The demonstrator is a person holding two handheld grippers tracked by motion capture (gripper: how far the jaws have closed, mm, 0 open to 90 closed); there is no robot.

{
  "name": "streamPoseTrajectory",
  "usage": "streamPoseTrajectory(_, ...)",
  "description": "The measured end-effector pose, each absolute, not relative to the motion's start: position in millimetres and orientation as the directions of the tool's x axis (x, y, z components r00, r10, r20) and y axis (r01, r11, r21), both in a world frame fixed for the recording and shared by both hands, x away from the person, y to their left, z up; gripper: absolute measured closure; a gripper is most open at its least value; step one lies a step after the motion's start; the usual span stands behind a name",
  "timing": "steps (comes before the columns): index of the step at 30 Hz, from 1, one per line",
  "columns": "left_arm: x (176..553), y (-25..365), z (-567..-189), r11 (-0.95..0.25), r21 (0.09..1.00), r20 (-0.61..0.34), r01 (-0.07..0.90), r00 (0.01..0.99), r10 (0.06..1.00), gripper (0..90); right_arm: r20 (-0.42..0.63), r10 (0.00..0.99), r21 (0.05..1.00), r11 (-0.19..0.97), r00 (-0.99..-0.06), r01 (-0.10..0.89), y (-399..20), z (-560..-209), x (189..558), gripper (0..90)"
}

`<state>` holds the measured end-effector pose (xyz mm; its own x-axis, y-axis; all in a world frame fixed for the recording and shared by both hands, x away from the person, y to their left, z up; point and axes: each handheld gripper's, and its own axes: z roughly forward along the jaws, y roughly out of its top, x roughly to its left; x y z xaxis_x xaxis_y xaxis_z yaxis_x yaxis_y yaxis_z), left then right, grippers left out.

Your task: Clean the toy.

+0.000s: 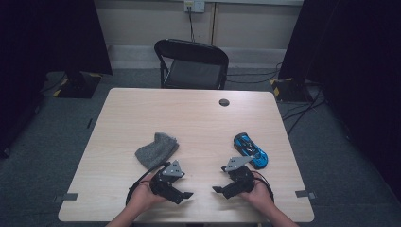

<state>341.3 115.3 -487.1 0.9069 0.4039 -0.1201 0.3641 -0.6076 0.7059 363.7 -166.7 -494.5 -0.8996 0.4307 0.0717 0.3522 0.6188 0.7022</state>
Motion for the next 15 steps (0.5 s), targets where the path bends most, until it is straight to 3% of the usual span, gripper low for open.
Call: streamPoseTrajectory(15,339.6,113.5,-495.9,-0.652,0.694,-0.050,0.306,0.924,0.380,15.4,0.019,0.404,0.724,0.625,-0.914,0.291,-165.8,-502.5,359.5,11.1)
